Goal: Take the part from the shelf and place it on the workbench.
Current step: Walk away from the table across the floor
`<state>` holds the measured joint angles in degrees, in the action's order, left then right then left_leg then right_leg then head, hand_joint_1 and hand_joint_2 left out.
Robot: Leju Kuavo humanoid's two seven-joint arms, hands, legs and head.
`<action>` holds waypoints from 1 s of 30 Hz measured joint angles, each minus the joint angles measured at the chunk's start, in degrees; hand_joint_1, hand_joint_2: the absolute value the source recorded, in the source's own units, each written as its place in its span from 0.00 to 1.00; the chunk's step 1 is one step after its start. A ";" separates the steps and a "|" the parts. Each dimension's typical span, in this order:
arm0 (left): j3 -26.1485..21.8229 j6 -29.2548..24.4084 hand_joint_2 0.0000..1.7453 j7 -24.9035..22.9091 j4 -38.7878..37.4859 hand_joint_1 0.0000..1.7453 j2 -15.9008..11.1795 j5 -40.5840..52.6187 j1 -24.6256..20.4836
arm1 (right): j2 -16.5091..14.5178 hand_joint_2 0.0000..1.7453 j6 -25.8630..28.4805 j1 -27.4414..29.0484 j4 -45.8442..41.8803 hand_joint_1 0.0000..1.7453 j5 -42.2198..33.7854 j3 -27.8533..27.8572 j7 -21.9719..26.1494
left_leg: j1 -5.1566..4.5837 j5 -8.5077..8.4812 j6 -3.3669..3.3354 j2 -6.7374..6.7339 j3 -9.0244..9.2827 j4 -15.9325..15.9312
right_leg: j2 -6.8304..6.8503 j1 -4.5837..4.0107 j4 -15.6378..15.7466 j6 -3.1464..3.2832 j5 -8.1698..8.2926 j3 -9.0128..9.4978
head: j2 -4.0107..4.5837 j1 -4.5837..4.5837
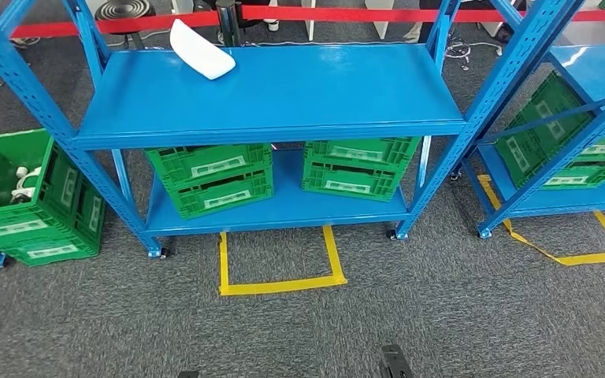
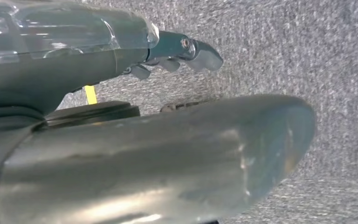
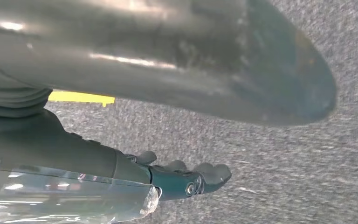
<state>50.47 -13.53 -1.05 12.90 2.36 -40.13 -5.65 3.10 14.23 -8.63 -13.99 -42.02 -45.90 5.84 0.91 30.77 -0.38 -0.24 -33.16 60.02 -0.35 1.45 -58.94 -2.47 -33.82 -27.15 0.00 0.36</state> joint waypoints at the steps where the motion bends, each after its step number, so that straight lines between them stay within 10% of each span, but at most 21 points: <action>1: 0.00 0.10 0.00 0.01 0.00 0.00 -0.02 -0.15 -0.03 | -0.08 0.25 0.10 -0.08 -0.02 0.00 0.14 -0.07 -0.01 | -0.01 0.20 -0.39 -0.04 0.39 -0.11 | 0.05 0.01 -2.58 -0.12 -1.05 -1.31 | 0.00 -0.33; 4: -0.01 0.71 0.00 0.05 -0.04 0.00 -0.20 -1.00 -0.01 | -0.21 1.00 0.65 -0.07 -0.07 0.00 0.66 -0.32 -0.22 | -0.45 0.95 -1.10 -0.27 1.26 -0.14 | 0.09 -0.07 -13.45 -0.18 -5.00 -7.95 | 0.00 -1.18; 6: -0.02 1.04 0.00 0.09 -0.09 0.00 -0.41 -1.64 0.04 | -0.33 1.00 1.01 0.20 -0.10 0.00 0.85 -0.54 -0.48 | -0.84 1.55 -1.22 -0.21 2.14 -0.13 | 0.09 -0.32 -14.79 0.39 -3.63 -10.16 | 0.00 -1.42; 9: -0.02 1.19 0.00 0.07 -0.15 0.00 -0.61 -2.12 -0.02 | -0.55 1.00 1.33 0.40 -0.13 0.00 1.03 -0.85 -0.63 | -1.33 2.50 -1.15 0.00 3.57 -0.27 | 0.11 -1.31 -6.19 2.33 3.06 -8.25 | 0.00 -1.37; 11: -0.02 1.20 0.00 0.02 -0.18 0.00 -0.67 -2.25 -0.08 | -0.62 1.00 1.44 0.44 -0.14 0.00 1.06 -0.92 -0.63 | -1.39 2.85 -0.73 0.15 3.96 -0.38 | 0.08 -1.92 -2.50 3.54 3.41 -7.35 | 0.00 -1.34; 15: -0.02 1.36 0.00 -0.15 -0.24 0.00 -0.83 -2.39 -0.04 | -0.86 1.00 1.57 0.64 -0.13 0.00 1.04 -1.27 -0.66 | -1.53 3.75 -1.28 0.30 4.50 -0.61 | 0.02 -1.84 -0.71 1.64 4.55 -6.32 | 0.00 -1.05; 17: -0.02 1.38 0.00 -0.17 -0.31 0.00 -0.96 -2.40 -0.06 | -0.96 1.00 1.57 0.43 -0.14 0.00 1.05 -1.31 -0.66 | -1.51 3.68 -1.22 0.34 4.71 -0.94 | 0.04 -1.94 -0.70 2.19 4.32 -6.24 | 0.00 -0.78; 21: -0.02 1.38 1.00 -0.17 -0.41 0.00 -1.14 -2.40 -0.06 | -1.30 1.00 1.55 0.38 -0.15 0.00 1.06 -1.35 -0.66 | -1.51 3.61 -0.87 0.37 5.02 -1.50 | 0.05 -1.94 -0.67 2.43 4.19 -6.23 | 0.00 -0.60; 30: -0.01 0.81 1.00 0.39 -0.42 0.00 -1.37 -1.26 -0.07 | -1.46 1.00 1.65 0.35 -0.13 0.00 0.07 -1.38 -1.35 | -1.48 3.58 -0.48 0.37 5.16 -1.81 | 0.04 -1.87 -0.65 2.64 4.07 -6.08 | 0.00 -0.61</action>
<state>50.46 -12.71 -0.67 12.48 0.98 -41.39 -5.71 1.64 15.88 -8.28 -14.12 -41.94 -47.28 4.49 -0.57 34.35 -0.86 0.13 -28.00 58.21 -0.31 -0.42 -59.59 0.17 -29.75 -33.23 0.00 -0.25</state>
